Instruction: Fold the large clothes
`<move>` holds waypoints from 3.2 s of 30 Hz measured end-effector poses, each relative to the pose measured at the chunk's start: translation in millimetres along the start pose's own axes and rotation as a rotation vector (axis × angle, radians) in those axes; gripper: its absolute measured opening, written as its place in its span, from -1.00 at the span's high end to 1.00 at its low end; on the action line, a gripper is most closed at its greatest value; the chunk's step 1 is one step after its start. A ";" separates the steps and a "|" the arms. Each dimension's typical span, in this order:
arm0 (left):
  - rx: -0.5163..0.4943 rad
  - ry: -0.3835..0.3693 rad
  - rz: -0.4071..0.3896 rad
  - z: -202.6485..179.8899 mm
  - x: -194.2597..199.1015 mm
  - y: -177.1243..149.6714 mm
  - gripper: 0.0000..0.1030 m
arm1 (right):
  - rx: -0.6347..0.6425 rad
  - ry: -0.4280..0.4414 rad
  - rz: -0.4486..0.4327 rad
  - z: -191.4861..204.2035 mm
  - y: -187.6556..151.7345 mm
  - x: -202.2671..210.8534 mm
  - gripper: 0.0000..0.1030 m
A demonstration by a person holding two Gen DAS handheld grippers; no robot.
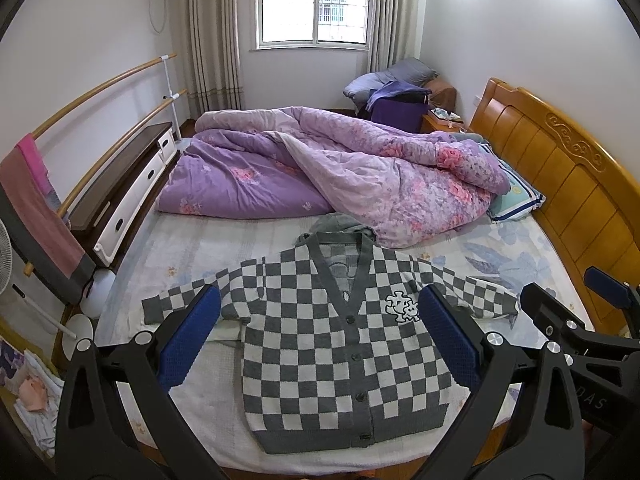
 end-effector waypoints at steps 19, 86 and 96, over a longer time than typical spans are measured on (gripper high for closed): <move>-0.030 -0.021 0.009 16.3 -5.4 0.0 -0.90 | -0.025 -0.018 0.007 4.0 -9.9 -0.4 -0.86; 0.691 -0.188 0.470 417.5 -422.3 -84.2 -0.89 | 0.203 0.318 0.610 229.1 -23.2 -468.8 0.42; 1.047 -0.196 0.453 533.0 -497.6 -155.3 -0.88 | 0.139 0.360 0.671 280.9 -45.3 -549.0 0.42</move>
Point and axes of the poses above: each gripper's, at about its wrist camera, not at the fingertips, and x roughly against the way its jaws point, z to its left, y to its top, the point moved 9 cm from there along -x, roughly the way its jaws point, and after that the axes turned 15 degrees about z, right-handed, at the moved point
